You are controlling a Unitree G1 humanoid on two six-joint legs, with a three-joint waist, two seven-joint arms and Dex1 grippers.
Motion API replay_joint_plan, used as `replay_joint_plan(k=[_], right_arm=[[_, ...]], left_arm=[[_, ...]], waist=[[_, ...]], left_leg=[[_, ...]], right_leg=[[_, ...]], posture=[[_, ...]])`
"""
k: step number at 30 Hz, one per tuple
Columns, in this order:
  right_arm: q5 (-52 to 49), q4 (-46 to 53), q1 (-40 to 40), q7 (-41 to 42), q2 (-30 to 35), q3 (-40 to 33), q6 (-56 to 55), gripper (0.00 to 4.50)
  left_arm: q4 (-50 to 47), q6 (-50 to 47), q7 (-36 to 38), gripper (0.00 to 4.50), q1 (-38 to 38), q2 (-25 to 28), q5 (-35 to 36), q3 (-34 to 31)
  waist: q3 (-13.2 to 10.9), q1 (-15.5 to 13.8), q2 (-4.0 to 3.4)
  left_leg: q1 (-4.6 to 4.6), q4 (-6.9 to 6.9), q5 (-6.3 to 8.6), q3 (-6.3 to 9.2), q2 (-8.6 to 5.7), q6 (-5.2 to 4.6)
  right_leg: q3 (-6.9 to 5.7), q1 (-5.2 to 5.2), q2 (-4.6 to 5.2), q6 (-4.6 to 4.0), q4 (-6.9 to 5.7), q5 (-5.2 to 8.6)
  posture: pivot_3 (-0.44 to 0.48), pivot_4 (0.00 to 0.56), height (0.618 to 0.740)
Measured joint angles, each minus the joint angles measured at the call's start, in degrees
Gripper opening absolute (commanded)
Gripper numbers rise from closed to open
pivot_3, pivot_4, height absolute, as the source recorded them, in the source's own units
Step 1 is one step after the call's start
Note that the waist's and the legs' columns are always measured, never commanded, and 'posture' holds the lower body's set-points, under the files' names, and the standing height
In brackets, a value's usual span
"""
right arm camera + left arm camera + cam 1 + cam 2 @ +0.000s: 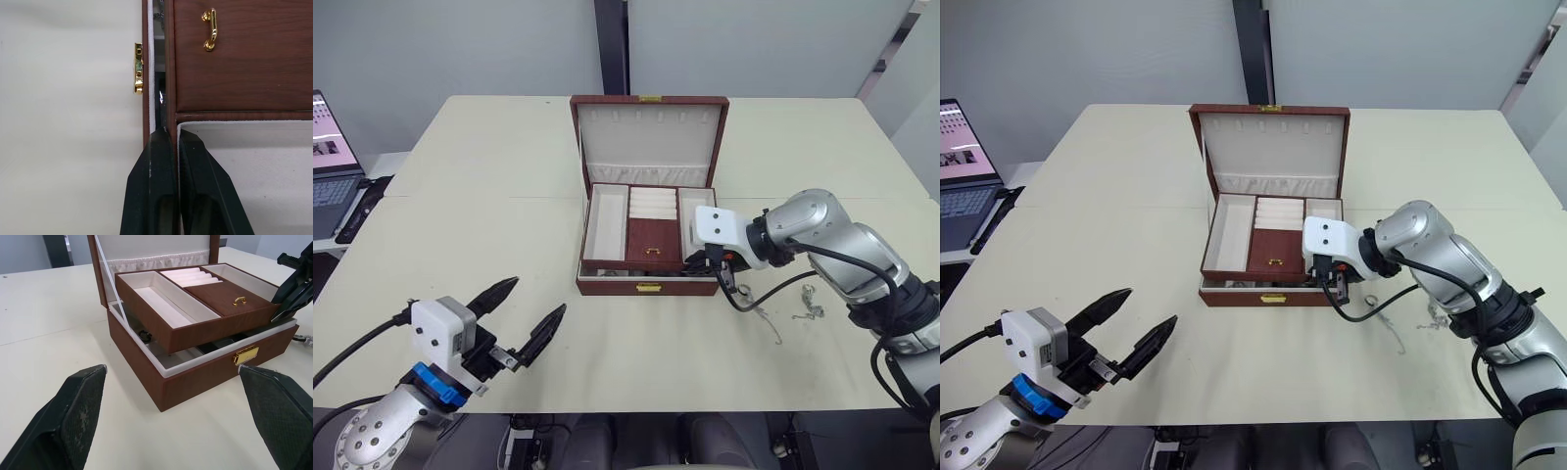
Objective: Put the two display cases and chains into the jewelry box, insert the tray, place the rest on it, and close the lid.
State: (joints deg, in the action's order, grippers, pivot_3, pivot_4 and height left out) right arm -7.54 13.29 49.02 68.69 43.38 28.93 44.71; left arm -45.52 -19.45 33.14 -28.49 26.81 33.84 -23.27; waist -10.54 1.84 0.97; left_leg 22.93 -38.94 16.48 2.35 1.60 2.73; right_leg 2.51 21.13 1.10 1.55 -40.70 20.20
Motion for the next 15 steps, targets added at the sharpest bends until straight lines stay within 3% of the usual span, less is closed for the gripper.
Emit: replay_joint_plan(k=[15], right_arm=[[2.36,1.46,0.15,0.75,-0.58,1.17,0.80,0.01]], left_arm=[[-0.06,0.11,-0.41,4.50,0.03,0.00,0.00,0.00]], waist=[[0.01,0.03,0.01]], left_leg=[[-0.01,0.00,0.00,0.01,0.01,0.00]], right_leg=[[0.00,-0.01,0.00,0.00,0.00,0.00]], posture=[[0.000,0.150,0.740]])
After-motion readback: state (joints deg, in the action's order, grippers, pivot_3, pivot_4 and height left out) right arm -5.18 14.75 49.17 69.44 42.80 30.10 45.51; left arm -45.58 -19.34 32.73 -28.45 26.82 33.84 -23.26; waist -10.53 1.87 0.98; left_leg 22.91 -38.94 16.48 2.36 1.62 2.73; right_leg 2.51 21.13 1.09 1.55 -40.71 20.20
